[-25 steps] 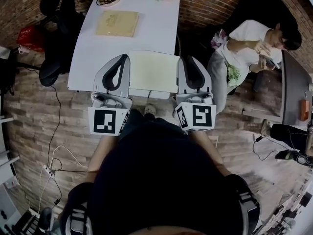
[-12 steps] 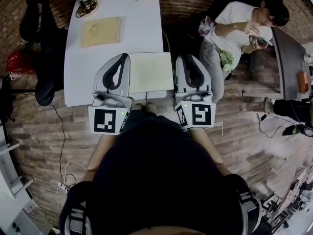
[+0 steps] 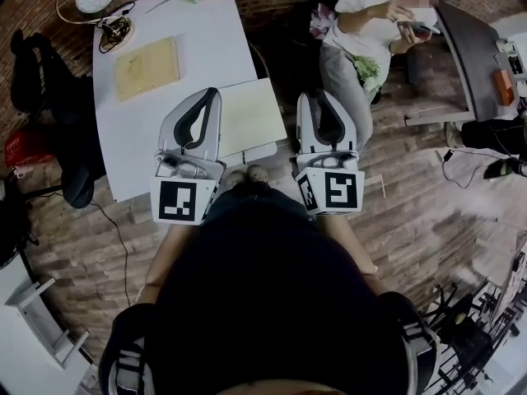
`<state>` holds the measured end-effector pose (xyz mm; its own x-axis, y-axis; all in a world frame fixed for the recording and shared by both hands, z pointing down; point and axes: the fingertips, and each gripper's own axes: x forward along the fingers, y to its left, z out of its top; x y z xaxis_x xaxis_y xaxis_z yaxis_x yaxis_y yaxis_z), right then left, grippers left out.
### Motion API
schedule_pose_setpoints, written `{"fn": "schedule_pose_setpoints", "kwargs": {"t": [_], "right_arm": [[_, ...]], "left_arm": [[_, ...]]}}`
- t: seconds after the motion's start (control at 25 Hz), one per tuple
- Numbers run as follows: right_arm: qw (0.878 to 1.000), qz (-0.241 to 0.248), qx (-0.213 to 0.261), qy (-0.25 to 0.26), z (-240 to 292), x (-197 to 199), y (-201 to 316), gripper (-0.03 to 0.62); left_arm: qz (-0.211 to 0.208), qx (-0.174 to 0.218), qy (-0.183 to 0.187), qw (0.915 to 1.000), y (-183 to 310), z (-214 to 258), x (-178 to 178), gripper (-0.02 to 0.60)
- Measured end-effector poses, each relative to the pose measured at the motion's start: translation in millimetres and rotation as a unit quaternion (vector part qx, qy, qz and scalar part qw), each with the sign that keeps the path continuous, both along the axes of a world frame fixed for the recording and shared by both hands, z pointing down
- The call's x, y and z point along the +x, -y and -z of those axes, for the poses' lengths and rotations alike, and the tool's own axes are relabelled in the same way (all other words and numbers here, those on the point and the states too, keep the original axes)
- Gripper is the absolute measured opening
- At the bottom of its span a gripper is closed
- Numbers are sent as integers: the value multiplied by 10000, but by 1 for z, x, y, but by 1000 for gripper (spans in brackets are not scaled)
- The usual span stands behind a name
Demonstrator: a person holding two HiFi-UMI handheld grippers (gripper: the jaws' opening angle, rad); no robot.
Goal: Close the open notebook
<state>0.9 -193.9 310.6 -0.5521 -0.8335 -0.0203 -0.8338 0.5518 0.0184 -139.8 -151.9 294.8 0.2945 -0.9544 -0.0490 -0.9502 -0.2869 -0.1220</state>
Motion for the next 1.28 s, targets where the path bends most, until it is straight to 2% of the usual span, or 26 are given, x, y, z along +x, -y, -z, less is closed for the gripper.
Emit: {"fn": "schedule_pose_setpoints", "kwargs": {"t": [0.28,0.68,1.16,1.28], "right_arm": [[9989,-391,-203,-135,-26,21,-2,72],[9954,-717,-555,-299,-61,43,-5,72],[9903,-831,-1011,-475,-109,57,-7,72],[9889,-801,-1129,-541,-122,57,-8,72]], "left_arm": [[-472,-188,97,9987,13,-14,21,-5],[-931,-590,168,9938,24,-42,47,-5],[-1201,-989,352,9872,36,-81,66,-5],[-1263,-1012,538,9853,37,-95,68,-5]]}}
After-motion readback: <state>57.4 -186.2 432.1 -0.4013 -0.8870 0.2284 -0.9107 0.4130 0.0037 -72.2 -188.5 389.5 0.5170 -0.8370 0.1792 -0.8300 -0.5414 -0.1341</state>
